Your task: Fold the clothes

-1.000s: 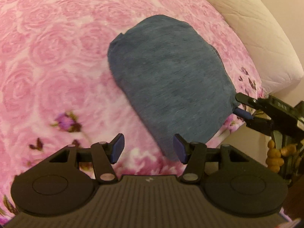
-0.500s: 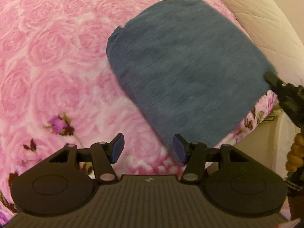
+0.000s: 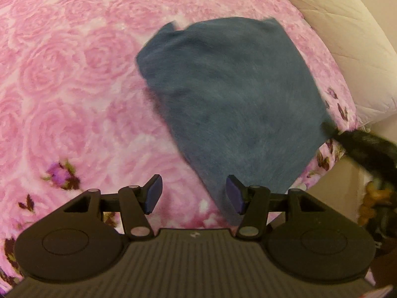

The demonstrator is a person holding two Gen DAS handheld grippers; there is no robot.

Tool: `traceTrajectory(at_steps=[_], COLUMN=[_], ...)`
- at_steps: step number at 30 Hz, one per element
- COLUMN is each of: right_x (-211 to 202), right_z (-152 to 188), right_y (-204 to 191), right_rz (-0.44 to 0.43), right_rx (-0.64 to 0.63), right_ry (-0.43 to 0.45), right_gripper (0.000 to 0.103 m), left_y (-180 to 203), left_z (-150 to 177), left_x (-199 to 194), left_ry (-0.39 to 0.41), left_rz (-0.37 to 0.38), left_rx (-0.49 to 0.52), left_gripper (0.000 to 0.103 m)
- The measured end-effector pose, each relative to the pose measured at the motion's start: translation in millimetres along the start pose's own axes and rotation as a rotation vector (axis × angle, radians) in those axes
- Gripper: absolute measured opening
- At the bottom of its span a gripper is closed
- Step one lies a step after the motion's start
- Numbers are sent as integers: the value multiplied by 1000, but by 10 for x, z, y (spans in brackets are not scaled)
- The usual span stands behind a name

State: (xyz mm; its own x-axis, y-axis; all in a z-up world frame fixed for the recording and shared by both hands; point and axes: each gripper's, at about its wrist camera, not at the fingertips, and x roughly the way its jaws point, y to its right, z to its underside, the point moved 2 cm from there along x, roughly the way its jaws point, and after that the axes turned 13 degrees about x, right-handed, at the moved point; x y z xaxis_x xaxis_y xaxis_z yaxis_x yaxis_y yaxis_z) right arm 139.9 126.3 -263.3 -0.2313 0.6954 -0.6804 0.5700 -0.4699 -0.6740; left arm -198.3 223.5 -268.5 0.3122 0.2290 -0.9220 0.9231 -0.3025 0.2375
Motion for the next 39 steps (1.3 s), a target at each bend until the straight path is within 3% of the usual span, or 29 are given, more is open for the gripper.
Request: traceTrajectory(at_steps=[3,4,5,6,7,13,18,35,39], right_x=[125,167,209,250,243,-24,4,-31,-116], right_z=[-33,-44,-55,-66,-77,-113,4,596,742], right_y=[113,150,187,225,241,264,403,257,199], right_rz=[56,75,94,112,125,149,205,340,293], right_rx=[46,61,77,92,93,109,201,454,494], right_ry=[-41,-54,-68,-81,-85,-31,-66,5,81], right_gripper=[10,19,41,52,55,56,56,56,56], left_y=[-8,-10,-12,-14,-15,-20,-29,135,184], left_z=[-31,-30,-27,-37,-49,-253,-515,-1439,-1648], left_x=[-14,-11,-9,-12,-17,-89,-105,236,284], left_ry=[7,2,-3,-3,-3,7,20,6,22], left_rz=[-10,-17,-25,-29,-32,-43,-30,171,183], left_rx=[12,14,15,18,20,117,221,578,656], left_gripper=[52,52,52,52,52,52,51,48,48])
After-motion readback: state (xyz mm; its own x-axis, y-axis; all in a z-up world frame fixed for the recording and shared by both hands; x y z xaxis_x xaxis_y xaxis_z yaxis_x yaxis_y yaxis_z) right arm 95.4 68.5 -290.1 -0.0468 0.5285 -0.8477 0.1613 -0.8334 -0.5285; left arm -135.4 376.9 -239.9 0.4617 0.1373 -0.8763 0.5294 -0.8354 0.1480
